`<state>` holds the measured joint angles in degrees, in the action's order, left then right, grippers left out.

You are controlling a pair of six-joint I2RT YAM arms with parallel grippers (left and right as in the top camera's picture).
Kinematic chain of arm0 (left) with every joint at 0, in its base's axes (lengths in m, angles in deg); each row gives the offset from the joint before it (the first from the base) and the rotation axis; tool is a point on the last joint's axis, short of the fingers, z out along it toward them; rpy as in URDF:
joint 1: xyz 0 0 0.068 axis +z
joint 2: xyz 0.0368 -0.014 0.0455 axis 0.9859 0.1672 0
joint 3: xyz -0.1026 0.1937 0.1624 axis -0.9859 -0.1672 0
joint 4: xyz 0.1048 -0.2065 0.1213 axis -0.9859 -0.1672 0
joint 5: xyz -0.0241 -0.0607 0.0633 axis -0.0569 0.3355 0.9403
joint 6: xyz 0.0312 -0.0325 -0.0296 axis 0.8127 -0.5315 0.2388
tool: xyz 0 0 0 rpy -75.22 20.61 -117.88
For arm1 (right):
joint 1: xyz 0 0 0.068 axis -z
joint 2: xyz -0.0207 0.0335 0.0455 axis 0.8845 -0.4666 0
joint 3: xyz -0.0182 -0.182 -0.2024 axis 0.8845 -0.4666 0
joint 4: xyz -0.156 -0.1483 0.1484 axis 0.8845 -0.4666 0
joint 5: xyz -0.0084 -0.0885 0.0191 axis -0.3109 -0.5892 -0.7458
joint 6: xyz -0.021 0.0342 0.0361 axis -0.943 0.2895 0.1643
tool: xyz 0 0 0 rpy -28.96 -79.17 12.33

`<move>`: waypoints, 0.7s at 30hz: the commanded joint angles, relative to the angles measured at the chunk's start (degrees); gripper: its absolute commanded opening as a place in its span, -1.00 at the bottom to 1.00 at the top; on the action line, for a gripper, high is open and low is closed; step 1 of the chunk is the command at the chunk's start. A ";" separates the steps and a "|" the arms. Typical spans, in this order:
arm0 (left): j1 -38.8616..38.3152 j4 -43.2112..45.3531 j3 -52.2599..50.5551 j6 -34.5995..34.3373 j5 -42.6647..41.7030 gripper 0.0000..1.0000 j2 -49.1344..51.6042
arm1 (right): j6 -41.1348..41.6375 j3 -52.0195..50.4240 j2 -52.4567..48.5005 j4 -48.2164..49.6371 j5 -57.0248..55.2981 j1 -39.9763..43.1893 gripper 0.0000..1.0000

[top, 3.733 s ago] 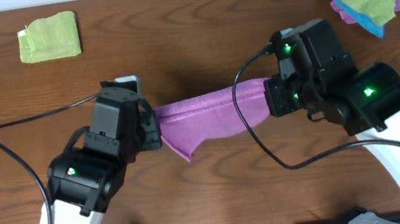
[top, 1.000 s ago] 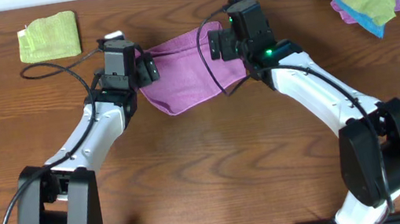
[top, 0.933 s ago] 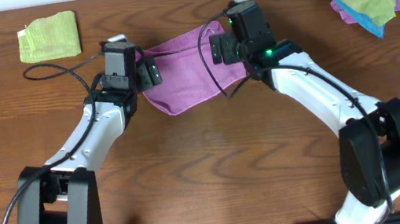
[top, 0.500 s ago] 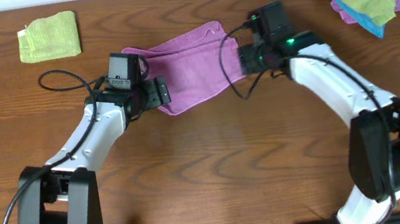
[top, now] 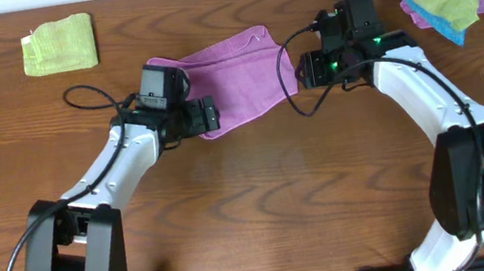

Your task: Fold the cloth

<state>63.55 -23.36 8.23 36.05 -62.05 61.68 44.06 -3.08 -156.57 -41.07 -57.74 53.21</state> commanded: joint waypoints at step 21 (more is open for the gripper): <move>-1.60 -2.10 0.02 -0.63 -0.85 0.63 6.73 | -0.83 0.07 -4.83 -1.49 4.96 -0.07 0.17</move>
<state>61.92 -25.31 8.25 35.75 -63.08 67.94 44.06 -3.08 -161.23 -42.58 -53.61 53.21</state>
